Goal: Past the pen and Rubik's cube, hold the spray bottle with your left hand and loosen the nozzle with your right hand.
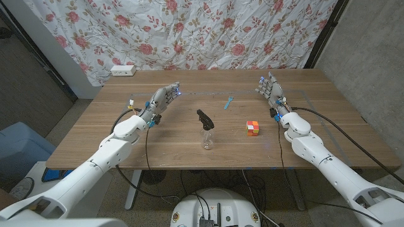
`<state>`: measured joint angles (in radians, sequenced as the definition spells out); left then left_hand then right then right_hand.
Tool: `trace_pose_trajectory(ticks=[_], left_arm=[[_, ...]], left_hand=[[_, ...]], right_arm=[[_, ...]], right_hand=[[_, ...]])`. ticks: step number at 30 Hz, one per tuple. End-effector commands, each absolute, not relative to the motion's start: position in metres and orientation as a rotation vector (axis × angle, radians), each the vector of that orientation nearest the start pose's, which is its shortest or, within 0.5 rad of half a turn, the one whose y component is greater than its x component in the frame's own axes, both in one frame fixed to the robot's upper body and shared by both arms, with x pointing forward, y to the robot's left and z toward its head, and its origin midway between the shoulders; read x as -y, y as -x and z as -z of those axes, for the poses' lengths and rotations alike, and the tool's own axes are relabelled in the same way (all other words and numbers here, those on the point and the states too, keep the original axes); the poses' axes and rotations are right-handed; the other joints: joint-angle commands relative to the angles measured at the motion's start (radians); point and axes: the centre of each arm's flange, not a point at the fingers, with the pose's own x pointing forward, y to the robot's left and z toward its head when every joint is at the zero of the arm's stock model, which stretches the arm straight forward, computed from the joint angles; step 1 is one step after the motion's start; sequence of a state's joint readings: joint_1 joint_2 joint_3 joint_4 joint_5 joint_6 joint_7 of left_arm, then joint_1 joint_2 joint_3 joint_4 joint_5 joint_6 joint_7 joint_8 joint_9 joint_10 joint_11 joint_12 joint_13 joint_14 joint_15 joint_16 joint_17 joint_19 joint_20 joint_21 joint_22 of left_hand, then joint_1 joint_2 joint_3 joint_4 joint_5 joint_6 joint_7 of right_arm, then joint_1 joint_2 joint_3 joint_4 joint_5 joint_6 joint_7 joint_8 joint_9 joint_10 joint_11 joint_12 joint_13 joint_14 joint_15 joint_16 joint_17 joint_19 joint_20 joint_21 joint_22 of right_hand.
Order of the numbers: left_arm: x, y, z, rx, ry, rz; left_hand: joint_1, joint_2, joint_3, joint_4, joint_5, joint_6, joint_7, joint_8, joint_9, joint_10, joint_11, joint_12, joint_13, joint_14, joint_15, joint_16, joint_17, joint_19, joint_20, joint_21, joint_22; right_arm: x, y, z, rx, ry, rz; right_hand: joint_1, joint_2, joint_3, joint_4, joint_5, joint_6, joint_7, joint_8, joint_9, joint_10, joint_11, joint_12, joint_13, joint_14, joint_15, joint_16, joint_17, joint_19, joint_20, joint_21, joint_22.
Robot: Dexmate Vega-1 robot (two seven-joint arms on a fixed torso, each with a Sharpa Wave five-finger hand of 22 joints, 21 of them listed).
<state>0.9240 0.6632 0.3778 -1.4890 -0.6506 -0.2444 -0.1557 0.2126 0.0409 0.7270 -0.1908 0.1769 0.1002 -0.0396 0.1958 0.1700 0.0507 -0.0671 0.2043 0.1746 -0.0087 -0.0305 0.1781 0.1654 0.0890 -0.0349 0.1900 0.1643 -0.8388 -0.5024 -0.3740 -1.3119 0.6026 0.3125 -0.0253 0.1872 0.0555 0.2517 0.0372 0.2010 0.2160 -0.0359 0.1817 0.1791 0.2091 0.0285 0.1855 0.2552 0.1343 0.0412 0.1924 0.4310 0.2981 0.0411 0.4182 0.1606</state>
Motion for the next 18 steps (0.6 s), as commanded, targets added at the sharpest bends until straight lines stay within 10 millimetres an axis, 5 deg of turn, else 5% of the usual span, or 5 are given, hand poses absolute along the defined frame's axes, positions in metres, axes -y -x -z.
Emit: trace_pose_trajectory(ticks=[1, 18], left_arm=[[-0.286, -0.599, 0.028, 0.590, -0.174, 0.437], [-0.292, -0.569, 0.036, 0.569, -0.243, 0.498]], left_hand=[[0.003, -0.022, -0.004, -0.004, -0.005, 0.007, -0.009, 0.009, 0.005, 0.002, -0.015, -0.002, 0.005, 0.014, -0.046, 0.003, 0.002, 0.014, -0.028, -0.001, 0.002], [0.048, -0.051, -0.002, -0.004, 0.002, 0.013, -0.014, 0.010, 0.005, 0.024, -0.034, 0.001, 0.005, 0.034, -0.037, 0.005, 0.002, 0.028, -0.036, -0.002, 0.001]], right_arm=[[0.292, -0.654, 0.015, 0.630, -0.013, -0.151], [0.288, -0.657, 0.010, 0.642, -0.005, -0.158]], right_hand=[[0.003, 0.015, 0.006, -0.006, 0.005, 0.008, 0.003, 0.009, 0.002, 0.009, 0.003, 0.010, -0.001, 0.007, -0.005, 0.003, -0.002, 0.007, -0.005, -0.003, 0.005], [-0.001, 0.020, 0.010, -0.009, 0.005, 0.010, 0.004, 0.009, 0.002, 0.009, 0.006, 0.010, -0.011, 0.008, -0.006, 0.005, -0.014, 0.012, -0.007, -0.015, 0.006]])
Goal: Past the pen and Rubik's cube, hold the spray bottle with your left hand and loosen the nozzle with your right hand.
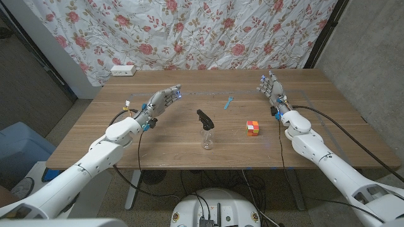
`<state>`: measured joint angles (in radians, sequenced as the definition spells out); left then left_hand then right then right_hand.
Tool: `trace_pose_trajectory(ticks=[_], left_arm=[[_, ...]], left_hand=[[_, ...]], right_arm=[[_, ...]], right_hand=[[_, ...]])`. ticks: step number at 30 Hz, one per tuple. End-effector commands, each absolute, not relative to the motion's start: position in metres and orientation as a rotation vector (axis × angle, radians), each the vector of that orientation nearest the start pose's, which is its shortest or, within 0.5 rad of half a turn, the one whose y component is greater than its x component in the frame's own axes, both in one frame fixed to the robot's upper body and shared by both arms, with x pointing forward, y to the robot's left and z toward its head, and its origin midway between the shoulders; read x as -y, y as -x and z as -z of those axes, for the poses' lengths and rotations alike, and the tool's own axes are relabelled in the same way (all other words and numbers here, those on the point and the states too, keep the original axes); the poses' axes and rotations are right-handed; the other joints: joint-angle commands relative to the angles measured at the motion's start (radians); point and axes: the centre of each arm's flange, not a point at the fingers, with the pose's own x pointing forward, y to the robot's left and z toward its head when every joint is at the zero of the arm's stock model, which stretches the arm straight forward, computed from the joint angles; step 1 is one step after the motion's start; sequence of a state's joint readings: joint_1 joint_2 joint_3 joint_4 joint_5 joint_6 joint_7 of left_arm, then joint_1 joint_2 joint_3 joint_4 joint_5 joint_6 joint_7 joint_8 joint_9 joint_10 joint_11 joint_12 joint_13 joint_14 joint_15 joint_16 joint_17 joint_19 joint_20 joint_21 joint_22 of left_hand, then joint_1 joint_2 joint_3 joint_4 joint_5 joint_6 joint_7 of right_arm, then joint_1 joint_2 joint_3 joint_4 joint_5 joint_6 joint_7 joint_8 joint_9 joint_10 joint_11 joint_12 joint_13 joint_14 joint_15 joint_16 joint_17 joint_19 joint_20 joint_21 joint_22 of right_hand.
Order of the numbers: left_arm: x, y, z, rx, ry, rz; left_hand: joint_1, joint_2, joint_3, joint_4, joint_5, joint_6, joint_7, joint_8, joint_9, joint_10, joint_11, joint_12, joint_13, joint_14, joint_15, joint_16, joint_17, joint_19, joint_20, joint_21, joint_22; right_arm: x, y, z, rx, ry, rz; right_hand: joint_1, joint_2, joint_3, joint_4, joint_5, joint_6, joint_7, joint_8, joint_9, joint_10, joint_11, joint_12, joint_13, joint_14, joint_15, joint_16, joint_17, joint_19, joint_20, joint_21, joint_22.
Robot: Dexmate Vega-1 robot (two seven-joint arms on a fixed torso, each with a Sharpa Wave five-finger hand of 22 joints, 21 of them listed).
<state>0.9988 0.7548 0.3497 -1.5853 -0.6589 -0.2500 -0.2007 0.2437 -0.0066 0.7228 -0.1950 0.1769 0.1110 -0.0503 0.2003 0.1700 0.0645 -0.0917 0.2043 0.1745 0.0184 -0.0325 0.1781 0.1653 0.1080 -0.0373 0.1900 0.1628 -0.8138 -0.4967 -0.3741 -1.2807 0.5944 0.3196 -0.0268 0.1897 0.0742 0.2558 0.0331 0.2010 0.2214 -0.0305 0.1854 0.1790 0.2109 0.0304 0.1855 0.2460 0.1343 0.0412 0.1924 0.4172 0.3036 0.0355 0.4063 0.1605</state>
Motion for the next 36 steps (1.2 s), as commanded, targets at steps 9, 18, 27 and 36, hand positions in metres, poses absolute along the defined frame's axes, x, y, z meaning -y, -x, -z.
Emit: trace_pose_trajectory(ticks=[9, 18, 27, 36], left_arm=[[-0.297, -0.558, 0.039, 0.547, -0.285, 0.554], [-0.303, -0.556, 0.043, 0.518, -0.334, 0.631], [-0.304, -0.552, 0.046, 0.509, -0.371, 0.679], [-0.299, -0.547, 0.050, 0.494, -0.432, 0.718]], left_hand=[[0.056, -0.016, 0.012, -0.001, 0.008, 0.008, -0.013, 0.008, 0.005, 0.016, -0.024, -0.001, 0.006, 0.013, -0.042, 0.003, 0.002, 0.012, -0.044, -0.005, 0.001], [0.085, -0.027, 0.019, -0.001, 0.008, 0.003, -0.021, 0.006, 0.006, 0.010, -0.029, -0.007, 0.006, 0.009, -0.045, 0.000, 0.003, 0.011, -0.048, -0.008, 0.001], [0.115, -0.034, 0.029, 0.000, 0.007, -0.015, -0.026, 0.000, 0.006, 0.005, -0.028, -0.010, 0.006, 0.004, -0.044, -0.002, 0.003, 0.007, -0.048, -0.011, 0.000], [0.145, -0.043, 0.037, 0.000, 0.004, -0.031, -0.027, -0.004, 0.007, -0.007, -0.027, -0.015, 0.006, -0.010, -0.042, -0.006, 0.003, -0.007, -0.051, -0.015, 0.000]], right_arm=[[0.283, -0.656, 0.010, 0.644, -0.002, -0.163], [0.278, -0.647, 0.013, 0.643, 0.009, -0.156], [0.277, -0.639, 0.016, 0.653, 0.019, -0.142], [0.275, -0.637, 0.017, 0.656, 0.044, -0.151]], right_hand=[[-0.008, 0.003, 0.007, -0.006, 0.004, 0.004, -0.002, 0.004, 0.002, 0.009, 0.002, 0.011, -0.006, 0.010, -0.003, 0.006, -0.006, 0.012, 0.005, -0.008, 0.006], [-0.011, 0.005, 0.007, -0.007, 0.004, 0.004, 0.001, 0.004, 0.001, 0.009, 0.005, 0.011, -0.009, 0.011, -0.002, 0.007, -0.010, 0.013, 0.005, -0.013, 0.006], [-0.013, 0.006, 0.008, -0.008, 0.004, 0.004, 0.001, 0.004, 0.001, 0.010, 0.006, 0.011, -0.012, 0.012, -0.001, 0.008, -0.014, 0.015, 0.005, -0.017, 0.006], [-0.015, 0.006, 0.009, -0.009, 0.003, 0.004, 0.002, 0.004, 0.001, 0.011, 0.007, 0.012, -0.015, 0.012, -0.001, 0.008, -0.017, 0.017, 0.005, -0.022, 0.006]])
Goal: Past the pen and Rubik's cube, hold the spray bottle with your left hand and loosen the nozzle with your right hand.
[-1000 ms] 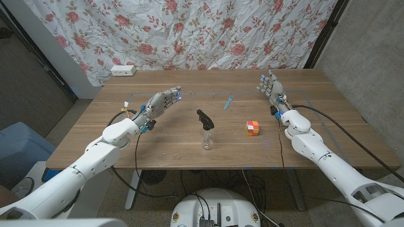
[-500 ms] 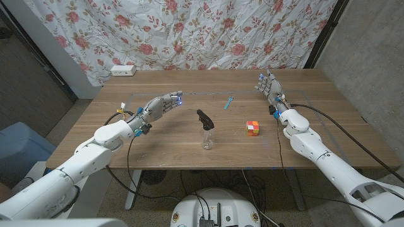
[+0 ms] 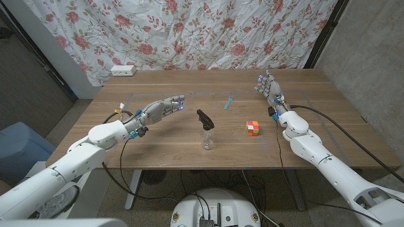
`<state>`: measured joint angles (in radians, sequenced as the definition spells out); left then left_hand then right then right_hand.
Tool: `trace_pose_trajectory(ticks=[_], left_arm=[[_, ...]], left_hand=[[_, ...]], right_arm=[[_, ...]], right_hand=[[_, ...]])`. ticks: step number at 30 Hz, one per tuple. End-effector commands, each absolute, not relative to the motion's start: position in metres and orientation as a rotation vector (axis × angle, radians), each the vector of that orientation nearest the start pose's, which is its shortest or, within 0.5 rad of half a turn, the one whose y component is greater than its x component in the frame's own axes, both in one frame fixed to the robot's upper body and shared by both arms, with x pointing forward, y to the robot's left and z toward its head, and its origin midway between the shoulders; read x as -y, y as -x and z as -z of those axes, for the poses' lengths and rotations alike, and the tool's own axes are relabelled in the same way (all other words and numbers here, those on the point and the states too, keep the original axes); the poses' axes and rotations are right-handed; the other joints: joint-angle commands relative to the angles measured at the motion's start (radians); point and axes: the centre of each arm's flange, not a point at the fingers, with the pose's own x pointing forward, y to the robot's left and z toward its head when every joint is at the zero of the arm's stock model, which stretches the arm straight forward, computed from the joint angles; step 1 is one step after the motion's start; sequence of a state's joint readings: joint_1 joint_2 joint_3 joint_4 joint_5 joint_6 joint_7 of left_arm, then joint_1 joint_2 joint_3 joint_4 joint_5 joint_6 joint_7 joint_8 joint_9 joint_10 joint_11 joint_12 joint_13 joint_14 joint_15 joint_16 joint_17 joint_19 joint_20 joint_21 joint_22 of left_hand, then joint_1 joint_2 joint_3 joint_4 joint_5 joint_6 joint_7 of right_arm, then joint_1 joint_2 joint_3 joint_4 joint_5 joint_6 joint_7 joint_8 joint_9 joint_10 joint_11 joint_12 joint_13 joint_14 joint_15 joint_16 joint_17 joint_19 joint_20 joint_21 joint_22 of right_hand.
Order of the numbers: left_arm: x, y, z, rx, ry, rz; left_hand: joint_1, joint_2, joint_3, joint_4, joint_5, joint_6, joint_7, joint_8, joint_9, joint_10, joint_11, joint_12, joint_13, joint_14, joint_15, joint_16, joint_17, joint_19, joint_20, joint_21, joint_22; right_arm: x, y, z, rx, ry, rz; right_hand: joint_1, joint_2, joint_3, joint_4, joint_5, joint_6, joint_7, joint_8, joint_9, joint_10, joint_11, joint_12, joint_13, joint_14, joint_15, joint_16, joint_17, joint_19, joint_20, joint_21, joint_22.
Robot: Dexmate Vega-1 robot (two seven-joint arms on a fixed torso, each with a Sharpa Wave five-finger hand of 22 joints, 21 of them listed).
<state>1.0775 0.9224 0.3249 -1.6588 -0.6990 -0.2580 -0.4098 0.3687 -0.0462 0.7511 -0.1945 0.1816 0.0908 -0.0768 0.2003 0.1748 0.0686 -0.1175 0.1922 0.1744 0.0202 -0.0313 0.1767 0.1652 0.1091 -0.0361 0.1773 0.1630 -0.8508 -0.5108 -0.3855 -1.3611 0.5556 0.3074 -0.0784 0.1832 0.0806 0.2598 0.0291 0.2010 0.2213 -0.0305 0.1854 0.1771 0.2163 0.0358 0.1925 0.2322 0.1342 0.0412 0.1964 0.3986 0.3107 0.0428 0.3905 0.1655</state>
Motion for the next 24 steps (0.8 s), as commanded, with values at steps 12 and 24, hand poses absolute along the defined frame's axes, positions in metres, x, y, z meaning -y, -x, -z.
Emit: trace_pose_trajectory(ticks=[12, 24], left_arm=[[-0.290, -0.538, 0.052, 0.504, -0.502, 0.748], [-0.281, -0.524, 0.064, 0.494, -0.569, 0.761]], left_hand=[[0.053, -0.016, 0.016, 0.000, -0.002, -0.019, -0.005, -0.003, 0.002, -0.024, -0.005, -0.006, 0.006, -0.023, -0.044, -0.004, 0.004, -0.024, -0.054, -0.003, 0.001], [0.076, -0.026, 0.021, 0.000, -0.002, -0.015, -0.010, 0.001, 0.002, -0.024, -0.007, -0.005, 0.006, -0.026, -0.050, -0.003, 0.004, -0.021, -0.061, 0.000, 0.001]], right_arm=[[0.274, -0.638, 0.016, 0.642, 0.075, -0.175], [0.284, -0.641, 0.016, 0.632, 0.128, -0.195]], right_hand=[[-0.011, 0.000, 0.007, -0.008, 0.003, 0.004, 0.003, 0.004, 0.003, 0.005, 0.004, 0.004, -0.006, 0.011, -0.004, 0.003, -0.005, 0.011, -0.005, -0.014, 0.001], [-0.015, 0.002, 0.008, -0.008, 0.003, 0.000, 0.003, 0.002, 0.003, 0.005, 0.006, 0.005, -0.009, 0.013, -0.001, 0.005, -0.010, 0.014, -0.006, -0.021, 0.001]])
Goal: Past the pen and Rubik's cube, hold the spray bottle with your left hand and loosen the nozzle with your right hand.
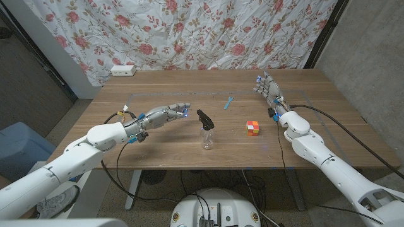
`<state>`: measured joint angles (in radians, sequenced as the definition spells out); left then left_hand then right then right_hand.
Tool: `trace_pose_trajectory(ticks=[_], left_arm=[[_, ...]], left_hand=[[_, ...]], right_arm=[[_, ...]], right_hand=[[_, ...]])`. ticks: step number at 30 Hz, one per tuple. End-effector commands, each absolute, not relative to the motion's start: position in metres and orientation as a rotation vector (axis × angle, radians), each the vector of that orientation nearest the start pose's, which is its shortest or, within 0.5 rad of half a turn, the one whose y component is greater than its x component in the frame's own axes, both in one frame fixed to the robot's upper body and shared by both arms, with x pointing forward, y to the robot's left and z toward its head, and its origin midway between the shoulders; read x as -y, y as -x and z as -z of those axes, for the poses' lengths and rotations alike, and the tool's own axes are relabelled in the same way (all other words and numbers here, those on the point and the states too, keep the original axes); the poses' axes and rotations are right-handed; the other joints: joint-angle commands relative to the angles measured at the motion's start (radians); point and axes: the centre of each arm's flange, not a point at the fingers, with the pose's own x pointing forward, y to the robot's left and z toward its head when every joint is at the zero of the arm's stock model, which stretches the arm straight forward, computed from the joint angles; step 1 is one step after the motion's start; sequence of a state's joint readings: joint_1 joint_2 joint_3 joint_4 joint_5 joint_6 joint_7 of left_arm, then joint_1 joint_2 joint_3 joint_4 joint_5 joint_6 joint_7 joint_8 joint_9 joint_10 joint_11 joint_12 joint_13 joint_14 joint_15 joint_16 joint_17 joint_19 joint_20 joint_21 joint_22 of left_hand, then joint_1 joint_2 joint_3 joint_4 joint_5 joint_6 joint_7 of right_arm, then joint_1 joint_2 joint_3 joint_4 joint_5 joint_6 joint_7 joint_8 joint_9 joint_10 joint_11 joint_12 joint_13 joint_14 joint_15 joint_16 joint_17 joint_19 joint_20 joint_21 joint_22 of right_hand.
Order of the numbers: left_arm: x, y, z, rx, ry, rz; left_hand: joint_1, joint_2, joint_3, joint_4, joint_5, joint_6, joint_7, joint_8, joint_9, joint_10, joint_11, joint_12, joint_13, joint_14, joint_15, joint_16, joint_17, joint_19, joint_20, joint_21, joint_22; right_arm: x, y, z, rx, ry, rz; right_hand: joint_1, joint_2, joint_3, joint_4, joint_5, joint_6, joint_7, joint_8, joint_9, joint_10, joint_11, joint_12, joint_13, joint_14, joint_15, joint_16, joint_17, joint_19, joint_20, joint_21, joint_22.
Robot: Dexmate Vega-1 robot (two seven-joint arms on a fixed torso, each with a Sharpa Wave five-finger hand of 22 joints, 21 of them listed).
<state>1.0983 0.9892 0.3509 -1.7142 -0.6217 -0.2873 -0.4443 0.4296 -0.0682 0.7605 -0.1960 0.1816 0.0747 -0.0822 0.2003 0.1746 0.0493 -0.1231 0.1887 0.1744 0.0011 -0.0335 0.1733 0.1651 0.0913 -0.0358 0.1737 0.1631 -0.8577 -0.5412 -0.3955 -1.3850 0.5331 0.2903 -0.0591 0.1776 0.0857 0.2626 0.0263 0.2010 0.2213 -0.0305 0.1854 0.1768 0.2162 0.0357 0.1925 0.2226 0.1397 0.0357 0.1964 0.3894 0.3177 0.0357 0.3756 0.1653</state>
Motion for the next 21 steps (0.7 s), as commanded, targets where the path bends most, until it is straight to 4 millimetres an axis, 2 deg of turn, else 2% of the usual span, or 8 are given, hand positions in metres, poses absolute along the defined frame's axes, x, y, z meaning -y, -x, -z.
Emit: trace_pose_trajectory(ticks=[1, 14, 17, 21], left_arm=[[-0.282, -0.523, 0.066, 0.493, -0.575, 0.761], [-0.278, -0.519, 0.072, 0.493, -0.664, 0.784], [-0.274, -0.521, 0.074, 0.504, -0.689, 0.785], [-0.270, -0.524, 0.077, 0.500, -0.719, 0.794]], left_hand=[[0.016, -0.005, 0.012, 0.001, -0.002, 0.001, -0.006, 0.001, 0.002, -0.006, -0.003, -0.001, 0.006, -0.008, -0.047, 0.000, 0.004, -0.003, -0.062, 0.004, 0.001], [0.060, -0.029, 0.017, 0.002, 0.000, -0.043, -0.001, -0.010, 0.002, -0.028, 0.008, -0.005, 0.006, -0.027, -0.043, -0.001, 0.004, -0.025, -0.063, 0.000, 0.001], [0.073, -0.037, 0.018, 0.003, 0.001, -0.063, 0.004, -0.014, 0.002, -0.038, 0.010, -0.006, 0.006, -0.031, -0.042, -0.001, 0.004, -0.028, -0.064, 0.002, 0.001], [0.107, -0.058, 0.017, 0.004, 0.001, -0.103, 0.022, -0.016, 0.001, -0.089, 0.023, -0.014, 0.006, -0.075, -0.031, -0.007, 0.004, -0.050, -0.067, -0.001, 0.001]], right_arm=[[0.284, -0.641, 0.016, 0.633, 0.132, -0.197], [0.285, -0.644, 0.019, 0.637, 0.148, -0.215], [0.284, -0.645, 0.019, 0.633, 0.156, -0.221], [0.284, -0.645, 0.019, 0.636, 0.156, -0.217]], right_hand=[[-0.009, -0.002, 0.005, -0.006, 0.003, 0.000, 0.003, 0.002, 0.003, 0.005, 0.006, 0.004, 0.000, 0.008, 0.005, 0.005, -0.001, 0.007, 0.002, -0.006, 0.002], [-0.014, -0.001, 0.006, -0.006, 0.002, -0.005, 0.005, 0.001, 0.003, 0.005, 0.007, 0.004, -0.003, 0.007, 0.006, 0.005, -0.005, 0.009, 0.001, -0.012, 0.002], [-0.015, -0.001, 0.006, -0.006, 0.002, -0.006, 0.005, 0.001, 0.003, 0.005, 0.008, 0.004, -0.003, 0.008, 0.005, 0.006, -0.006, 0.010, 0.000, -0.013, 0.002], [-0.016, 0.000, 0.006, -0.006, 0.002, -0.007, 0.005, 0.000, 0.003, 0.005, 0.008, 0.004, -0.004, 0.008, 0.005, 0.006, -0.007, 0.011, 0.000, -0.015, 0.002]])
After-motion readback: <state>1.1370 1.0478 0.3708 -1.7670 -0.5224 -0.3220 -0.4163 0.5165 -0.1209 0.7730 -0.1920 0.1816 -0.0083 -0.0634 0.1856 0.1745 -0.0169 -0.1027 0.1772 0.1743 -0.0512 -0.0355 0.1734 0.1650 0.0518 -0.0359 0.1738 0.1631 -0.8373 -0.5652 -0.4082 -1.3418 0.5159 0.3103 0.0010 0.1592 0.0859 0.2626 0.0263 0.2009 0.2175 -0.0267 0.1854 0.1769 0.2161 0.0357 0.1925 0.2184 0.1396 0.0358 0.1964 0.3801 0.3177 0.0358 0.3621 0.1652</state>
